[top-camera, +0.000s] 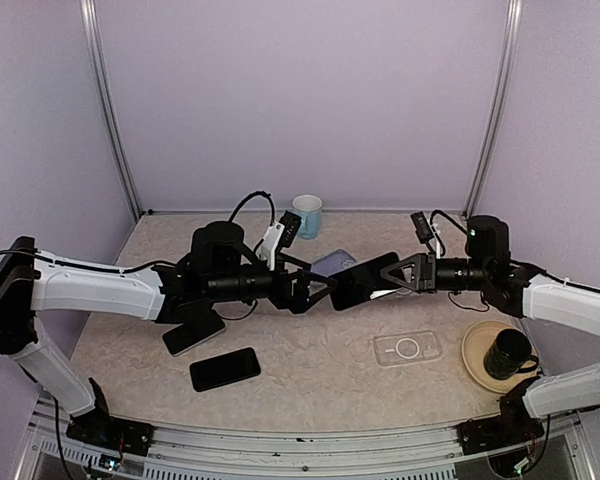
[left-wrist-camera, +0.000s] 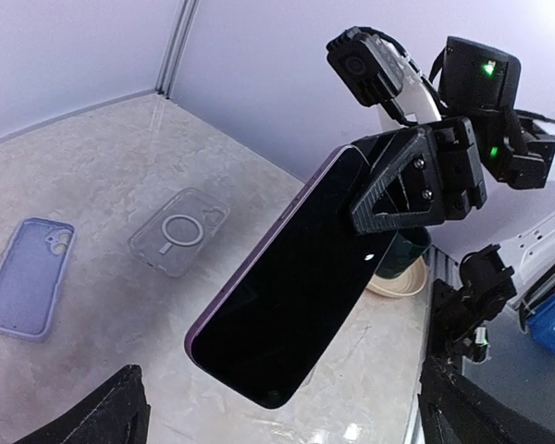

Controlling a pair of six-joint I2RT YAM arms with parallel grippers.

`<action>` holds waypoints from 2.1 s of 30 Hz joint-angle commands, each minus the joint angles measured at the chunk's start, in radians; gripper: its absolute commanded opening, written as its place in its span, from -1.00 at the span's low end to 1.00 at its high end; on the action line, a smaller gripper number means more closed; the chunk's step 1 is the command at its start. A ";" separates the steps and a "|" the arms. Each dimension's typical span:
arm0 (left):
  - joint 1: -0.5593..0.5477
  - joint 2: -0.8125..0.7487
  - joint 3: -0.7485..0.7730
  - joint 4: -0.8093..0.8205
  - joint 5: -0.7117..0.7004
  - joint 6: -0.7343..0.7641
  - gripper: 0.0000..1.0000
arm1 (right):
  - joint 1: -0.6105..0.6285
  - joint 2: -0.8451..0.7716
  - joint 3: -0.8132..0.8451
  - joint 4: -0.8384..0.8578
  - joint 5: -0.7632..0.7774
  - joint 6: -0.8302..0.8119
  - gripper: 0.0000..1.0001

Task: Put the phone into the phone case
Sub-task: Pass from the right arm to the left

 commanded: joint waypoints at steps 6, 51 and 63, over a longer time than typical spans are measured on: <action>0.026 0.044 -0.091 0.388 0.192 -0.292 0.98 | -0.011 -0.097 -0.081 0.238 -0.055 0.056 -1.00; 0.036 0.239 -0.093 0.825 0.435 -0.580 0.09 | 0.100 0.069 -0.146 0.792 -0.066 0.166 -1.00; 0.038 0.246 -0.096 0.850 0.447 -0.596 -0.88 | 0.100 0.091 -0.149 0.807 -0.078 0.170 -1.00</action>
